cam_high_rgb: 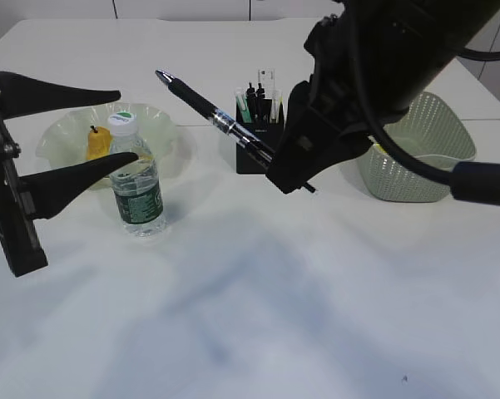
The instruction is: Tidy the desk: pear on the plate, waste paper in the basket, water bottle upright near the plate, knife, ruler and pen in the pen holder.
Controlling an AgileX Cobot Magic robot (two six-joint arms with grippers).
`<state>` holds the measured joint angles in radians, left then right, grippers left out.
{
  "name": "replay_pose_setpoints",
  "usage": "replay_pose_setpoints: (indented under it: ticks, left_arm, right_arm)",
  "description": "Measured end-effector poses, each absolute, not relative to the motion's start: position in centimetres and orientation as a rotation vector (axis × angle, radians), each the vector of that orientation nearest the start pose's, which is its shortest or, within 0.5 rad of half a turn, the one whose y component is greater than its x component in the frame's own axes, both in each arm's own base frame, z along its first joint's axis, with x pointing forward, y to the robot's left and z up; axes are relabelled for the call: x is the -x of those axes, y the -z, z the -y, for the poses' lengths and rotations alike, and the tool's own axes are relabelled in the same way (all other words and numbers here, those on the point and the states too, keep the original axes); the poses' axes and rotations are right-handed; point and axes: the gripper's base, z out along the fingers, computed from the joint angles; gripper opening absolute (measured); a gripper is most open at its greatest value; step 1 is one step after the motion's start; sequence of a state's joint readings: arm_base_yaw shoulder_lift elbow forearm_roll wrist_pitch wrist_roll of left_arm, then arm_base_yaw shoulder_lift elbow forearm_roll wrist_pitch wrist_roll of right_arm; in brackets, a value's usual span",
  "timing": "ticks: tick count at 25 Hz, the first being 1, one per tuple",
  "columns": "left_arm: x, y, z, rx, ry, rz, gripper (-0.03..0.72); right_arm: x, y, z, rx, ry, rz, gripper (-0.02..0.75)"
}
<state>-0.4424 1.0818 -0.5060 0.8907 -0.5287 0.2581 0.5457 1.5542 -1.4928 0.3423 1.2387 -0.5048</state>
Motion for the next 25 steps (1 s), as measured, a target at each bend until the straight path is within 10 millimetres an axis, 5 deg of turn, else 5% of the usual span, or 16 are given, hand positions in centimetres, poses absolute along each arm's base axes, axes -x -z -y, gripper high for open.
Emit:
replay_pose_setpoints:
  ticks: [13, 25]
  left_arm:
    - [-18.5, -28.0, 13.4, -1.521, -0.234, -0.814, 0.339]
    - [-19.7, -29.5, 16.8, -1.646, -0.272, -0.606, 0.339]
  right_arm:
    - [-25.3, -35.4, -19.3, 1.211, -0.590, -2.478, 0.111]
    - [-25.3, -35.5, -19.4, 1.173, -0.606, -2.500, 0.111]
